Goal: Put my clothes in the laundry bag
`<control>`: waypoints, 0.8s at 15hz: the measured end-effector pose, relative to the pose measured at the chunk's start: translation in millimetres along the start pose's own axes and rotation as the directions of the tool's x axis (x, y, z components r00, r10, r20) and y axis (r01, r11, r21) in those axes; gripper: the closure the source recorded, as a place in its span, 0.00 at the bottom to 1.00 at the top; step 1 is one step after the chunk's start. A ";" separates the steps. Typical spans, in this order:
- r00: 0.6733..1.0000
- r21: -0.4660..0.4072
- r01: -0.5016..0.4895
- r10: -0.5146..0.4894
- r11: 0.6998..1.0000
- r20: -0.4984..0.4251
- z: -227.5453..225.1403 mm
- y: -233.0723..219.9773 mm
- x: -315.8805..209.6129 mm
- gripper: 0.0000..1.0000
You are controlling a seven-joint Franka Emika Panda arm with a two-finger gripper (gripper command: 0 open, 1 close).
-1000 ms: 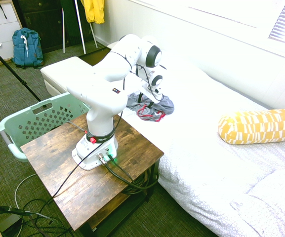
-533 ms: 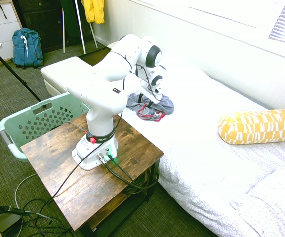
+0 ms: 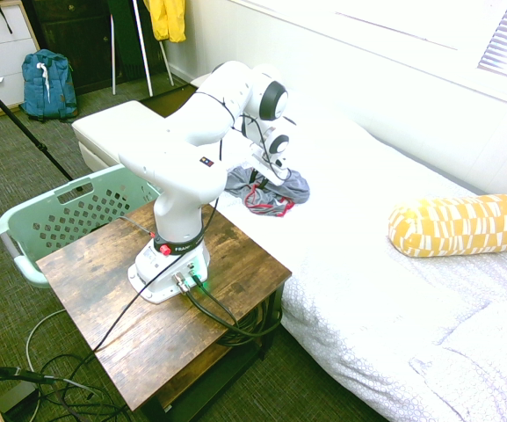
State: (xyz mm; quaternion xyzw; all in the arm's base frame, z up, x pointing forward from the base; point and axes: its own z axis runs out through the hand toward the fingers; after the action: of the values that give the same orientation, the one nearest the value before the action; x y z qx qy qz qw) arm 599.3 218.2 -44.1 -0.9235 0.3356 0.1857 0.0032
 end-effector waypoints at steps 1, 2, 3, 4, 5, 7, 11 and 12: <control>1.000 0.002 -0.002 0.002 1.000 0.002 0.0 0.0 0.0 1.00; 1.000 0.004 -0.004 0.004 1.000 0.004 -0.2 0.0 0.2 1.00; 1.000 0.004 -0.005 0.005 1.000 0.005 -0.8 -0.1 0.7 1.00; 1.000 0.005 -0.007 0.007 1.000 0.007 -2.3 -0.2 1.8 1.00; 1.000 0.008 -0.008 0.008 1.000 0.006 -5.1 -0.7 3.5 1.00; 1.000 0.024 -0.011 0.012 1.000 -0.006 -17.1 -2.1 9.9 1.00; 0.998 0.096 -0.002 0.007 0.995 -0.058 -97.6 -12.0 11.1 1.00; 0.997 0.115 0.009 0.000 0.993 -0.074 -125.0 -13.6 3.7 1.00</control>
State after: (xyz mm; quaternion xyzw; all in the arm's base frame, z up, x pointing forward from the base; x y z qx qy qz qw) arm 653.0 210.2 69.4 -0.9288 0.3436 0.1317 0.0442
